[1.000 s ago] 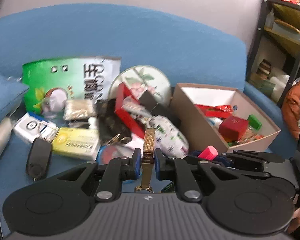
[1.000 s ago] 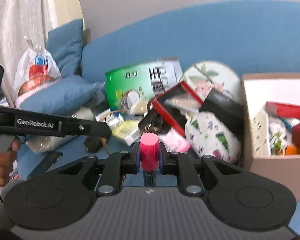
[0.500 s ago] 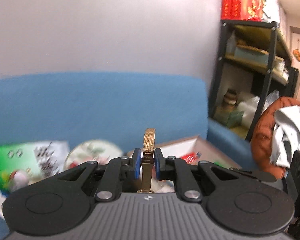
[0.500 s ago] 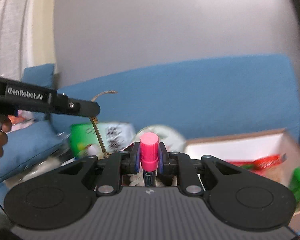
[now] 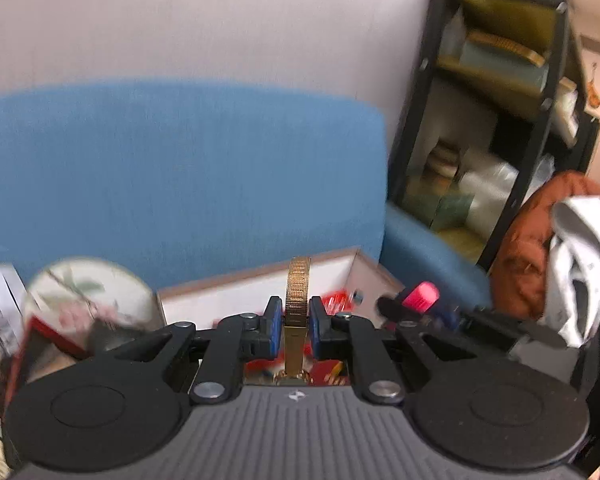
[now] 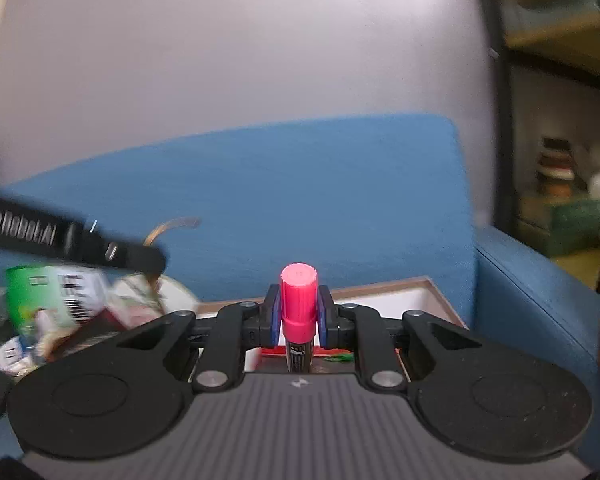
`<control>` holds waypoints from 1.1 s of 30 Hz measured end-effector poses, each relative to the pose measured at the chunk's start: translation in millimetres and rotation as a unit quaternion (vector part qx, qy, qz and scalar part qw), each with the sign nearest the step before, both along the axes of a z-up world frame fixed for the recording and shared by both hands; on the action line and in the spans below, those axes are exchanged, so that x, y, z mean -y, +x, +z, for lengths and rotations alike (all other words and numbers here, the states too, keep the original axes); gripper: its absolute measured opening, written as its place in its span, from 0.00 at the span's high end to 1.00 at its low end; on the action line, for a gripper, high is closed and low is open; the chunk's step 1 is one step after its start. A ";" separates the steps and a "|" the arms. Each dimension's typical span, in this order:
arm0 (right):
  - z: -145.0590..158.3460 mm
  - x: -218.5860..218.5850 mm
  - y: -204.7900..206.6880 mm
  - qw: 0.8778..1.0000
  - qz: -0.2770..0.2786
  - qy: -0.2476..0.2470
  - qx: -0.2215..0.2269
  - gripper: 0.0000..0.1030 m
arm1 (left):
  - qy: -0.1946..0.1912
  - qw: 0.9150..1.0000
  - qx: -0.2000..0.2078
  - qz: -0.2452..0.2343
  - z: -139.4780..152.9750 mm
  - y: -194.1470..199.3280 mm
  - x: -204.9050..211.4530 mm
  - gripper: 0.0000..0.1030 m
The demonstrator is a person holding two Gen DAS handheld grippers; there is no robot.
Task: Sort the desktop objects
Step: 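Lift the watch and highlighter over the cardboard box and release both, then open both tools and lift them away from the box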
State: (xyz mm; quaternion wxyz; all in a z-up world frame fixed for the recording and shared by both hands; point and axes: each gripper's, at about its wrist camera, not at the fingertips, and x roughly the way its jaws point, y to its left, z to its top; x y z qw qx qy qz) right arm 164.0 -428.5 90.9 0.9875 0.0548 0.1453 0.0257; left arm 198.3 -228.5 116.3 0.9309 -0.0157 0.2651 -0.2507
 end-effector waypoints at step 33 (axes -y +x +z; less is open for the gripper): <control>-61.9 -5.0 -42.1 0.984 -0.065 -0.070 -0.150 0.02 | 0.059 0.995 -0.063 0.050 -75.6 -24.1 -2.0 0.03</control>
